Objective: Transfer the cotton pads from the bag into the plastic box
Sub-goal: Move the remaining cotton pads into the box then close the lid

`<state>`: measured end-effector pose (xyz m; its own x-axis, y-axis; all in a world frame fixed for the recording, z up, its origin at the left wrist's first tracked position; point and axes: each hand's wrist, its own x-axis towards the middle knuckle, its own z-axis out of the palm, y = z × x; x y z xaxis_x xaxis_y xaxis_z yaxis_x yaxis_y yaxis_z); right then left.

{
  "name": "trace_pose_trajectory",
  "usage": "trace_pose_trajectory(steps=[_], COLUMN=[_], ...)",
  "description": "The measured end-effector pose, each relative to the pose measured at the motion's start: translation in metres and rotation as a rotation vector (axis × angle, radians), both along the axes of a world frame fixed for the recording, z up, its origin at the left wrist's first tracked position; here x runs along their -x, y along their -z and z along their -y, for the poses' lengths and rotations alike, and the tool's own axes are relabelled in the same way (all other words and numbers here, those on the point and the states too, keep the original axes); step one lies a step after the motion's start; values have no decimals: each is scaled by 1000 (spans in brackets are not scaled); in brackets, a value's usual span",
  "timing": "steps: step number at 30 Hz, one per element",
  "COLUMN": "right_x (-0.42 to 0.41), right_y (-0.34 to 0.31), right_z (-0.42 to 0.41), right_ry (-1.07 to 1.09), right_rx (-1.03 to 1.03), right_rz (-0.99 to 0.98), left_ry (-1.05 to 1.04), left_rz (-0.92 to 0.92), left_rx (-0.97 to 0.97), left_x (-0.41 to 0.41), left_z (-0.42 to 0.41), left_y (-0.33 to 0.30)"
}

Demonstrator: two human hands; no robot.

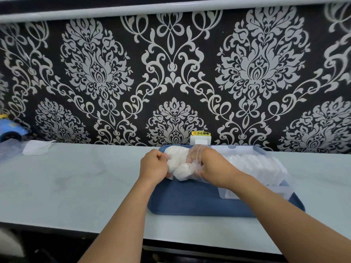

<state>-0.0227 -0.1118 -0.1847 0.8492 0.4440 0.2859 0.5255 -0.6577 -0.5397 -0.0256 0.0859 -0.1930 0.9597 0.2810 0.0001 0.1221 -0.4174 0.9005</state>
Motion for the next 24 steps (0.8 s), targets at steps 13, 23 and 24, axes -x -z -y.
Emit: trace_pose_trajectory(steps=[13, 23, 24], right_x=[7, 9, 11], right_y=[-5, -8, -9], right_z=[-8, 4, 5], right_ry=[-85, -104, -93], right_rx=[50, 29, 17], right_rz=[83, 32, 36], left_ry=[9, -41, -57], left_rz=[0, 31, 34], left_rx=[26, -51, -57], left_x=[-2, -1, -1], left_z=[-6, -3, -4], left_y=[7, 0, 0])
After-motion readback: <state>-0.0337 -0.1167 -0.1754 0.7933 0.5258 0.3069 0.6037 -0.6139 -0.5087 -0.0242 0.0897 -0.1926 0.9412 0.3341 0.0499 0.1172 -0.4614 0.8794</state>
